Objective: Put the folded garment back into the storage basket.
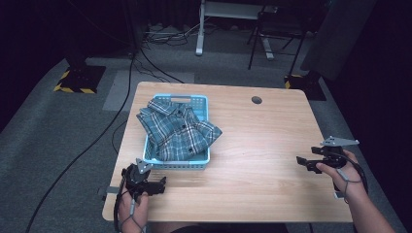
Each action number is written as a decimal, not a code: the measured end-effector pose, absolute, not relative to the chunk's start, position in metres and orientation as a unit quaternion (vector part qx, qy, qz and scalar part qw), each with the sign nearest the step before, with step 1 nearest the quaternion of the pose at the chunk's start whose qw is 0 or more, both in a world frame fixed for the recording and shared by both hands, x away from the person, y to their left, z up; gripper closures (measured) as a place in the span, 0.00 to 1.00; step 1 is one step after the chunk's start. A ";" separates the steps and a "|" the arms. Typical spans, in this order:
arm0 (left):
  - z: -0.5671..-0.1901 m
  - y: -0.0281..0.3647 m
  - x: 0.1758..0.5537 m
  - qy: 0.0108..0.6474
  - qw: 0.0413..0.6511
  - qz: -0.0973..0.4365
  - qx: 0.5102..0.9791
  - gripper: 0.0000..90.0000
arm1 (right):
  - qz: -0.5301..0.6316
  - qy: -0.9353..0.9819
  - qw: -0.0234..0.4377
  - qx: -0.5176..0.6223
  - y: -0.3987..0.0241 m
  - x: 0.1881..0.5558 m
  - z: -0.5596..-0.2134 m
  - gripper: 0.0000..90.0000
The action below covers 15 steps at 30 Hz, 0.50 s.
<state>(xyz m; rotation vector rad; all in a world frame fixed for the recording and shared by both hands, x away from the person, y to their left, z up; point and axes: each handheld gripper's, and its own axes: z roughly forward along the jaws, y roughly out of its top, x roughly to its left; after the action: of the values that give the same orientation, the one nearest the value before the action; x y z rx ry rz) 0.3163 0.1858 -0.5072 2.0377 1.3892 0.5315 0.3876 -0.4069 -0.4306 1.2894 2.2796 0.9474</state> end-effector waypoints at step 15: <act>-0.507 0.186 0.316 0.524 0.304 0.201 0.770 0.00 | 0.327 0.805 0.159 0.468 -0.413 0.379 -0.461 0.18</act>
<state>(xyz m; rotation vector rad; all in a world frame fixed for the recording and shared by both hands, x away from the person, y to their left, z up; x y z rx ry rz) 0.3163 0.1858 -0.5072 2.0383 1.3892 0.5314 0.3792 -0.4132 -0.4610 1.3377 2.3026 0.9351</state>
